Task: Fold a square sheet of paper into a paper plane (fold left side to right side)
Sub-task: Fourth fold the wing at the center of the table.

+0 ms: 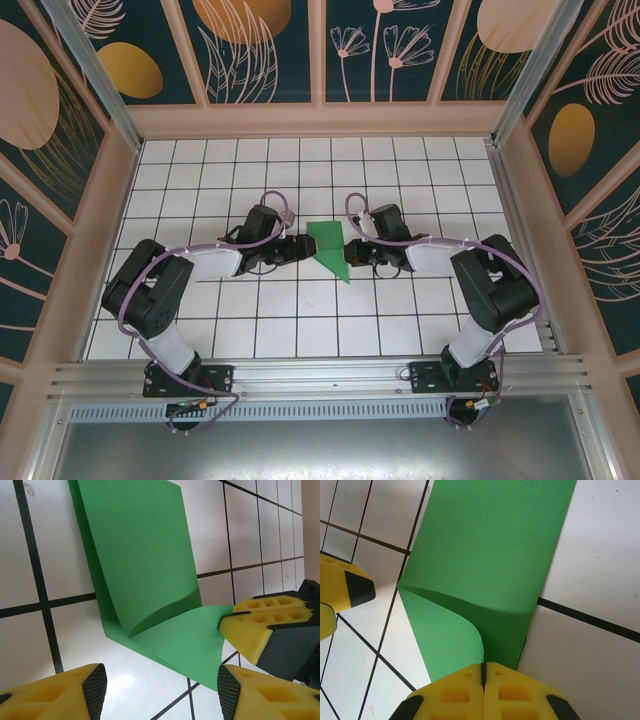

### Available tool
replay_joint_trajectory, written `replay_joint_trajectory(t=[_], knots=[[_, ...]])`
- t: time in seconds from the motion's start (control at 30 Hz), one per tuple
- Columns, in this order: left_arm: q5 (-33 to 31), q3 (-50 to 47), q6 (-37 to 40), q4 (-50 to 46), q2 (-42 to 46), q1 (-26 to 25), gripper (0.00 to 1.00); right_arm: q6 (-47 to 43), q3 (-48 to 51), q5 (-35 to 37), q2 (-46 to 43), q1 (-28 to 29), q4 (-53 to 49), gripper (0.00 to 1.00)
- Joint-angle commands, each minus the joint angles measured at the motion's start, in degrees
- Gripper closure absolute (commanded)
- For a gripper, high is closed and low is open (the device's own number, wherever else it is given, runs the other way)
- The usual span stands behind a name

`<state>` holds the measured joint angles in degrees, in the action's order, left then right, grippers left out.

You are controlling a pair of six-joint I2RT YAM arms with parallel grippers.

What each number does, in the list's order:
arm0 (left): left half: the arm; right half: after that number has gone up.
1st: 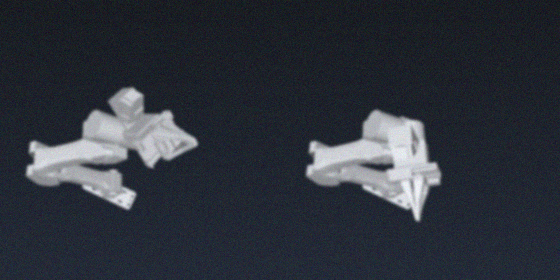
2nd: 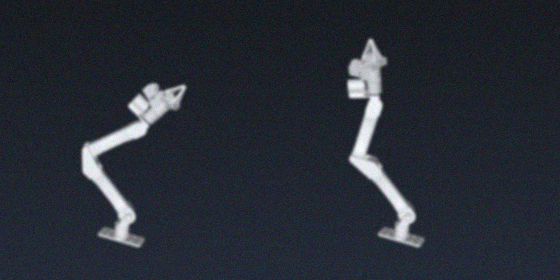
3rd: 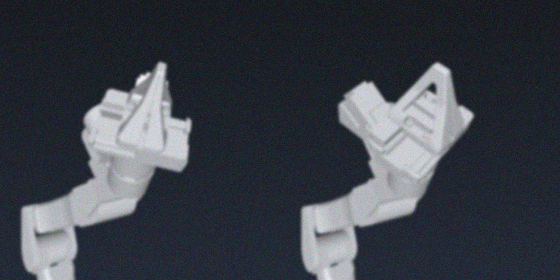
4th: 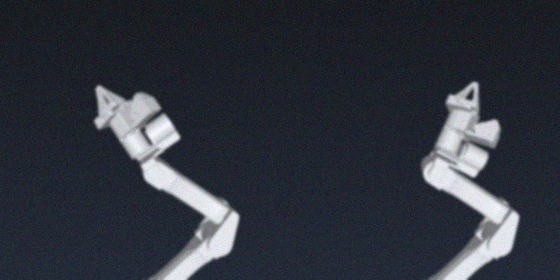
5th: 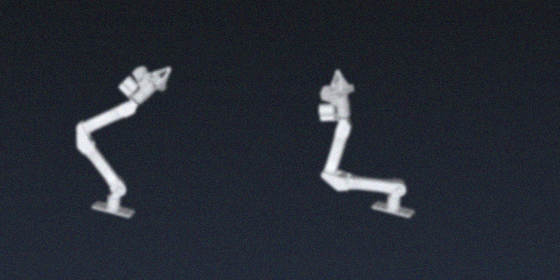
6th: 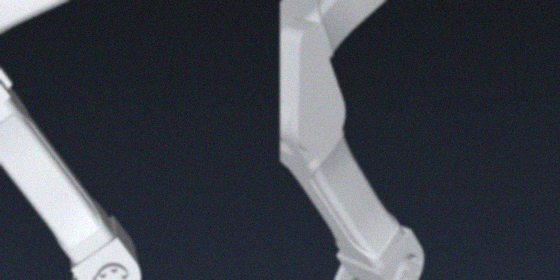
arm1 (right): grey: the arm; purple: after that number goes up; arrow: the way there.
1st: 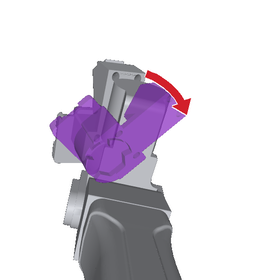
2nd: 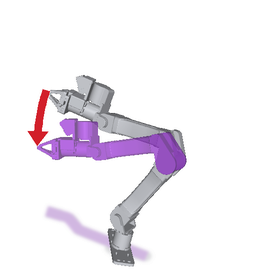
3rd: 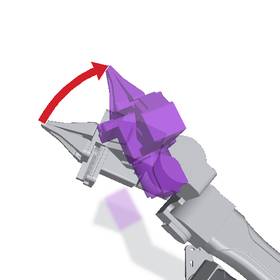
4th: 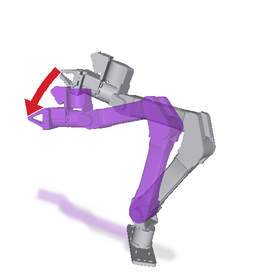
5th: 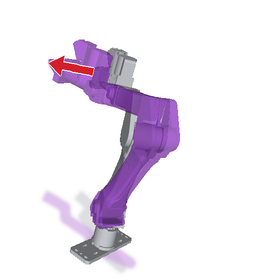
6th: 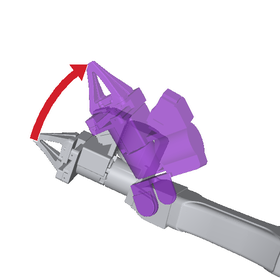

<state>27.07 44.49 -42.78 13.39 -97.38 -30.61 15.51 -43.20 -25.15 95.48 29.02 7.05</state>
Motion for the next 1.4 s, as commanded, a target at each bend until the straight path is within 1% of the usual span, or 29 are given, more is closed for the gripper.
replay_joint_trajectory(t=[0.0,0.13,0.37,0.47,0.5,0.6,0.67,0.77,0.83,0.93,1.0,1.07,1.17,1.27,1.37], knots=[[2.46,0.25,-1.51,3.16,-2.18,-0.43,0.38,-0.33,-0.13,0.47,-2.13,-0.34,-0.62,1.00],[3.65,1.84,-2.05,4.32,-4.78,-1.26,0.42,-0.39,0.09,0.28,-2.08,-0.36,-0.79,1.00],[3.89,5.12,-2.72,5.74,-8.25,-2.16,0.49,-0.48,0.58,0.03,-2.27,-0.36,-0.63,1.00],[4.26,5.52,-3.05,6.39,-8.52,-2.25,0.56,-0.60,0.66,0.32,-2.32,-0.44,-1.09,1.00],[4.26,5.72,-3.10,6.42,-8.52,-2.21,0.58,-0.63,0.58,0.71,-2.56,-0.42,-1.30,0.98],[4.18,5.74,-3.27,6.44,-7.87,-2.34,0.61,-1.30,0.49,3.78,-4.89,-0.43,-3.09,0.83],[4.21,5.71,-3.44,6.36,-7.31,-2.35,0.61,-1.86,0.76,7.36,-8.19,-0.39,-4.78,0.69],[4.34,5.87,-3.61,6.12,-6.60,-2.37,0.61,-2.92,1.16,13.74,-13.68,0.21,-8.35,0.56],[4.51,5.95,-3.92,6.17,-6.26,-2.43,0.61,-3.11,1.85,17.77,-17.12,1.88,-10.29,0.56],[4.85,6.27,-4.54,6.21,-6.09,-2.44,0.61,-2.06,3.82,23.47,-20.66,7.53,-10.68,0.55],[5.02,6.48,-4.93,6.28,-6.07,-2.43,0.61,-0.41,5.27,26.60,-21.30,11.74,-9.50,0.55],[5.11,6.66,-5.37,6.22,-6.07,-2.40,0.63,1.16,6.47,30.81,-20.35,16.14,-7.75,0.55],[5.54,7.01,-6.35,6.32,-6.48,-2.44,0.66,2.87,6.38,35.00,-17.31,20.00,-5.84,0.55],[5.56,7.20,-7.34,6.48,-6.65,-2.41,0.67,3.24,4.98,37.27,-13.60,21.99,-4.88,0.55],[5.52,7.30,-8.12,6.90,-6.61,-2.39,0.68,2.96,3.21,37.95,-9.77,22.65,-4.69,0.55]])
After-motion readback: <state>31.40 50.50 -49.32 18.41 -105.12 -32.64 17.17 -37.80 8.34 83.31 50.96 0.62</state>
